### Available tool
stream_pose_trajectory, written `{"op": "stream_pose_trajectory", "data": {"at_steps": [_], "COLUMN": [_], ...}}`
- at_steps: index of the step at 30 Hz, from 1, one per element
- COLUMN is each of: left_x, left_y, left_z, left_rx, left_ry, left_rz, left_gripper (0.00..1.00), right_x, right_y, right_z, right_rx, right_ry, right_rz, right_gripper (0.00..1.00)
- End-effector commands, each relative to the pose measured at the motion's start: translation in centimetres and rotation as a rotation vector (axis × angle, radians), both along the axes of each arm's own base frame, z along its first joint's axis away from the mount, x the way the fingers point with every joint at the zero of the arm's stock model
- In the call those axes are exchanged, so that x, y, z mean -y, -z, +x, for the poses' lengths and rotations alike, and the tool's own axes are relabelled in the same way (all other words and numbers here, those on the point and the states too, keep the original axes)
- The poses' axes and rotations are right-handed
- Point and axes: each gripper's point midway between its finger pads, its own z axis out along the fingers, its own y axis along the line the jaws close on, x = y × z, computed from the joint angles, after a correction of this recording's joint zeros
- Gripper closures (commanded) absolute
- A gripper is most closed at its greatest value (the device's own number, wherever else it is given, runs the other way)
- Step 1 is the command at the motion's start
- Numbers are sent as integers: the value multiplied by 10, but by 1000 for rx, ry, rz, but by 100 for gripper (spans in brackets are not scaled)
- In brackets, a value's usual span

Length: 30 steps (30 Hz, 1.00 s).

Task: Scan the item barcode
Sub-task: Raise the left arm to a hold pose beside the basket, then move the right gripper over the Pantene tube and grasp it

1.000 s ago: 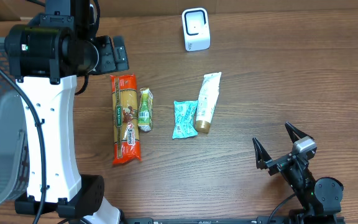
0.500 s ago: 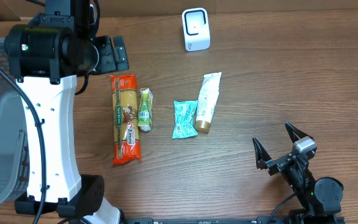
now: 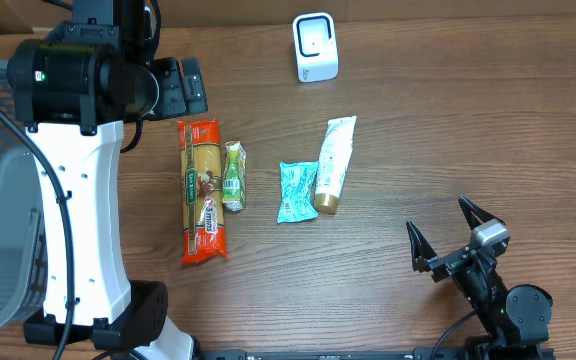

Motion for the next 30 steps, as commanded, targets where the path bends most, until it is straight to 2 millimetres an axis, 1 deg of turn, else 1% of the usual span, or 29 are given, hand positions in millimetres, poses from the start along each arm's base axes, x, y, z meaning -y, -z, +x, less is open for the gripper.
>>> {"op": "stream_pose_trajectory", "data": {"at_steps": [1,9,12,15,18,19,23,27,30], "left_x": [-3,-3,-3,-3,-3,-3,-3,-3,-3], "left_y": [1,1,1,1,1,1,1,1,1], "left_z": [1,1,1,1,1,1,1,1,1], "left_rx": [-4,-4,-4,-4,-4,-4,-4,-4,-4], "left_ry": [9,9,9,9,9,9,9,9,9], "left_rz": [21,21,21,21,21,21,21,21,21], "left_gripper": [0,0,0,0,0,0,0,0,1], "right_x": [-1,-1,4,3,2,2,3,-2,-9], "right_y": [3,3,1,3,-2,-5,-33,-56,-73], "right_z": [0,0,2,2,1,1,-1,-1,5], "right_rx": [0,0,8,0,20,33,93,71,19], "right_ry": [-3,-3,29,23,16,16,12,-16,-57], "right_rz": [-1,-1,0,0,2,4,80,87,80], "right_gripper": [0,0,0,0,0,0,0,0,0]}}
